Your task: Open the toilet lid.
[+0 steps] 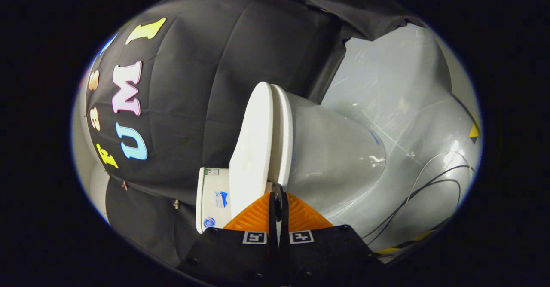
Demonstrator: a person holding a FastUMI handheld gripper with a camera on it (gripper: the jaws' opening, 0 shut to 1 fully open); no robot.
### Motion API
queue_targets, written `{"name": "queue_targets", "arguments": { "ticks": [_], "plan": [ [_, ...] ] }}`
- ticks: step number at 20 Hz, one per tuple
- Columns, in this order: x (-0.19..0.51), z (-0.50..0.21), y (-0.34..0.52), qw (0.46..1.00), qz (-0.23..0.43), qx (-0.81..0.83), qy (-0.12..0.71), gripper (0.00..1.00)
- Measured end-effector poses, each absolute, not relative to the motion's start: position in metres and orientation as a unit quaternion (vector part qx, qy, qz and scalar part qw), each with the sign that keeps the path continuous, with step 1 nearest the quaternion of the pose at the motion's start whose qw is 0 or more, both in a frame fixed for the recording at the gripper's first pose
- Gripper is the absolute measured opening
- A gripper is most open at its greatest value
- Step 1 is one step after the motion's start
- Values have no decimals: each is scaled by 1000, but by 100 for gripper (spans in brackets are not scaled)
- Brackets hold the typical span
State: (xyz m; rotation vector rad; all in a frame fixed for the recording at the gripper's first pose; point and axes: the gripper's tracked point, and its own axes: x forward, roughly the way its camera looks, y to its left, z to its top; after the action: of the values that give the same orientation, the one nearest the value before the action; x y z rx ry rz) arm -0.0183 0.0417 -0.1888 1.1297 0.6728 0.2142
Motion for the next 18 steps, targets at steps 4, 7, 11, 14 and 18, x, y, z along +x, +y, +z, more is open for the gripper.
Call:
{"name": "queue_targets", "arguments": {
  "ticks": [4,7,11,14,18],
  "plan": [
    [-20,-172,34,794,78,521,303,5],
    [-22,-150,38,817,71,490,295,5],
    [-23,-120,45,842,57,450,291,5],
    [-22,-101,48,849,53,443,282,5],
    [-24,-82,58,864,44,418,277,5]
  ]
}}
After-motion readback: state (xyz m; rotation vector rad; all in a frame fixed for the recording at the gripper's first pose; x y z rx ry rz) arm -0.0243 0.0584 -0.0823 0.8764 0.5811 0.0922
